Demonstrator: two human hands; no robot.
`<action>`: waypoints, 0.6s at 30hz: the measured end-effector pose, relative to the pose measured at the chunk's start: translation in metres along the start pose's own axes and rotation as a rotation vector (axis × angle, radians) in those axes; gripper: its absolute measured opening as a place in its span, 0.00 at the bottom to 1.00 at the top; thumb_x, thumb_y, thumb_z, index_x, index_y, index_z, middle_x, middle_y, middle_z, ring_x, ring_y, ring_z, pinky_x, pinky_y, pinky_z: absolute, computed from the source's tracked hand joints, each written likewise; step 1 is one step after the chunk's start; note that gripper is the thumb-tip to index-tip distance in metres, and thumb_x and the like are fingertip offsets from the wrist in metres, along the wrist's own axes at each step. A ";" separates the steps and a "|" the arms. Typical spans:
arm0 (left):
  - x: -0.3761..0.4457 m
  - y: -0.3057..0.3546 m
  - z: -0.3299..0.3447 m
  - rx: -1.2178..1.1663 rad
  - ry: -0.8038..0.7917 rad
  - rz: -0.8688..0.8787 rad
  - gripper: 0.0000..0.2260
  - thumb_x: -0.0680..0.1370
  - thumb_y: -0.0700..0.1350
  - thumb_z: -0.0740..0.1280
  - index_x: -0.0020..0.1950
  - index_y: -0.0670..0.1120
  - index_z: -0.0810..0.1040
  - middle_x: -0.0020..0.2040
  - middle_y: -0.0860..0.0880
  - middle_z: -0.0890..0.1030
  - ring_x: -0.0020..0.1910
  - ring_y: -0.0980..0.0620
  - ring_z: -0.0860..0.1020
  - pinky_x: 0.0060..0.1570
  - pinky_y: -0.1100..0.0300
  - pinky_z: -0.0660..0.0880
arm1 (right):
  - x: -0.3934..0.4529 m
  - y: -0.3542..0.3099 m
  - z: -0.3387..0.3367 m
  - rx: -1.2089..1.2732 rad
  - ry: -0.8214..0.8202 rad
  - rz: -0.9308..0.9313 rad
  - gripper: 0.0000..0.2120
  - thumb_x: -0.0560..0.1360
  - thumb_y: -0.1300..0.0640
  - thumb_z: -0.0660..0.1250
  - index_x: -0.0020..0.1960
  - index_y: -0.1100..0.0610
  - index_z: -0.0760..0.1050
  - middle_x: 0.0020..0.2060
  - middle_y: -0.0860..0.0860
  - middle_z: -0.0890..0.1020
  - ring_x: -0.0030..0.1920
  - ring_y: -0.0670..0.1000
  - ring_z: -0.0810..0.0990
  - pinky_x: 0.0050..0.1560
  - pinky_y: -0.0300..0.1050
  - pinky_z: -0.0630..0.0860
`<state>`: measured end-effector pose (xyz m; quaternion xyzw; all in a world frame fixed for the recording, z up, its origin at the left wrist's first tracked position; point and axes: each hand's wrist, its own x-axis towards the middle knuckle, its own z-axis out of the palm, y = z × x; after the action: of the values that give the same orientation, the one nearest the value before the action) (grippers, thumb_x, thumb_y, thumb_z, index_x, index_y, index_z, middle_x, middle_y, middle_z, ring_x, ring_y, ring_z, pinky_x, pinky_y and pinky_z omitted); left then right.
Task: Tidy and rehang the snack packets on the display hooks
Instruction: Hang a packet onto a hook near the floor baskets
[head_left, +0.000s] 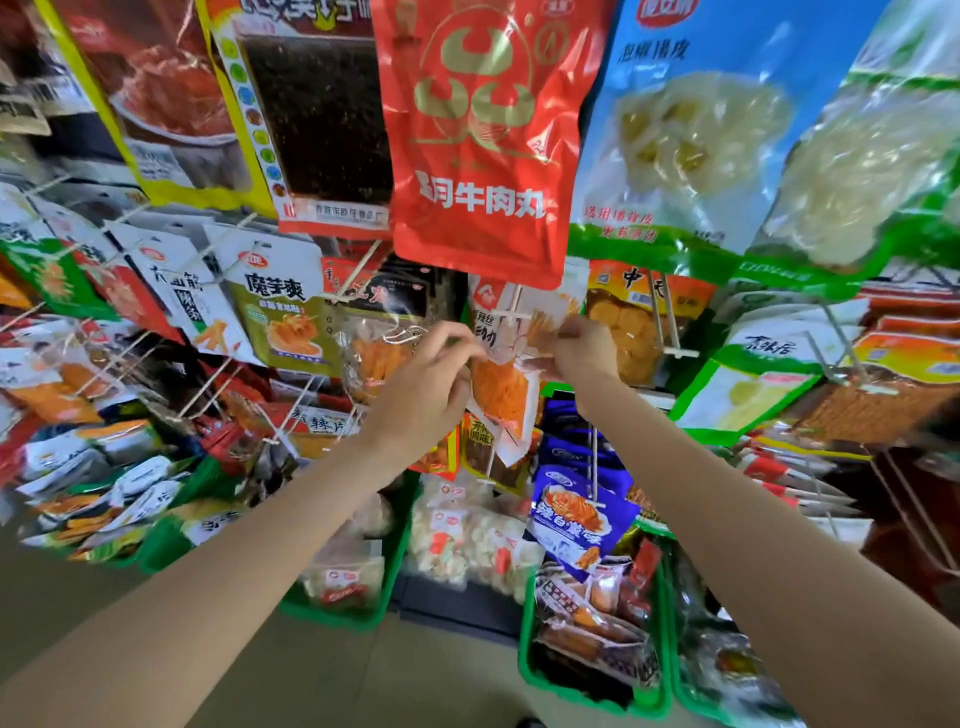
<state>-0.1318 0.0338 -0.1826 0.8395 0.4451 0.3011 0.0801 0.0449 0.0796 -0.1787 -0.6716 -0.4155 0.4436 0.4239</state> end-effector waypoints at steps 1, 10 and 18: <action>0.001 0.003 -0.002 -0.001 0.007 0.000 0.12 0.74 0.33 0.62 0.56 0.41 0.75 0.60 0.45 0.70 0.43 0.54 0.77 0.37 0.62 0.76 | -0.009 0.001 -0.001 0.003 -0.041 -0.011 0.07 0.76 0.65 0.63 0.54 0.64 0.73 0.42 0.56 0.81 0.25 0.48 0.82 0.25 0.38 0.77; -0.010 0.038 0.036 -0.019 -0.041 0.185 0.21 0.76 0.46 0.60 0.69 0.47 0.63 0.68 0.52 0.65 0.41 0.49 0.78 0.36 0.56 0.78 | -0.086 0.033 -0.058 0.009 -0.268 -0.081 0.11 0.78 0.68 0.58 0.60 0.67 0.68 0.48 0.64 0.79 0.28 0.48 0.82 0.36 0.41 0.82; 0.018 0.072 0.097 -0.414 -0.448 -0.213 0.08 0.75 0.46 0.68 0.47 0.41 0.78 0.35 0.51 0.75 0.30 0.63 0.73 0.34 0.61 0.72 | -0.086 0.096 -0.129 0.016 -0.178 0.092 0.07 0.77 0.72 0.57 0.47 0.62 0.63 0.33 0.58 0.74 0.20 0.46 0.78 0.26 0.37 0.77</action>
<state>-0.0182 0.0184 -0.2240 0.7995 0.4310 0.1828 0.3763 0.1623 -0.0553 -0.2159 -0.6445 -0.4165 0.5237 0.3698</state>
